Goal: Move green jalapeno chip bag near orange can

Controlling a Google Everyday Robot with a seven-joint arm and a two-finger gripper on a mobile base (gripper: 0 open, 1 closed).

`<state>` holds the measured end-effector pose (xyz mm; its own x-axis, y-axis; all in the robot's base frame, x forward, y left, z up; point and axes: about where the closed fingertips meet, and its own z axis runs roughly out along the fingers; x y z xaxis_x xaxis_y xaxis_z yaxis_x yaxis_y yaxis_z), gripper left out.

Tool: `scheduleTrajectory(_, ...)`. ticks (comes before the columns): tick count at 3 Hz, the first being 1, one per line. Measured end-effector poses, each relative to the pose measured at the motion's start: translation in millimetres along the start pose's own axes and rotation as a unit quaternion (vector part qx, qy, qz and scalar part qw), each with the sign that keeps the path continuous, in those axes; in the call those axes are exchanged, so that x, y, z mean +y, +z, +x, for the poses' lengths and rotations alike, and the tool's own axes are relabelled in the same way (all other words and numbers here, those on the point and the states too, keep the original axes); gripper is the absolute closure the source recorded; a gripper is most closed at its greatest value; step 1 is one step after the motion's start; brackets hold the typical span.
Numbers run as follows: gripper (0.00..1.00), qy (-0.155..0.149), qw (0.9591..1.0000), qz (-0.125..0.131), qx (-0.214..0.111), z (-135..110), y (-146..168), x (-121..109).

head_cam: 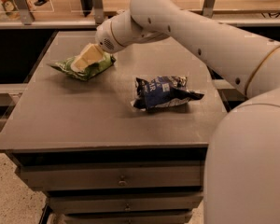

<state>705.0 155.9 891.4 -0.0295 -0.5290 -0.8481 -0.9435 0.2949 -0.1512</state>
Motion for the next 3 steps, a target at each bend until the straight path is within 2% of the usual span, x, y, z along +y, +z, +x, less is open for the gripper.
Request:
scheduleTrajectory(1,0.00,-0.010,0.9995,-0.010,0.028,15.1,-1.6,-8.0)
scheduleTrajectory(2,0.00,-0.019,0.9974,-0.046,0.051,28.2,5.7,10.8)
scheduleTrajectory(3,0.00,-0.028,0.9949,-0.076,0.059,30.7,18.4,32.8)
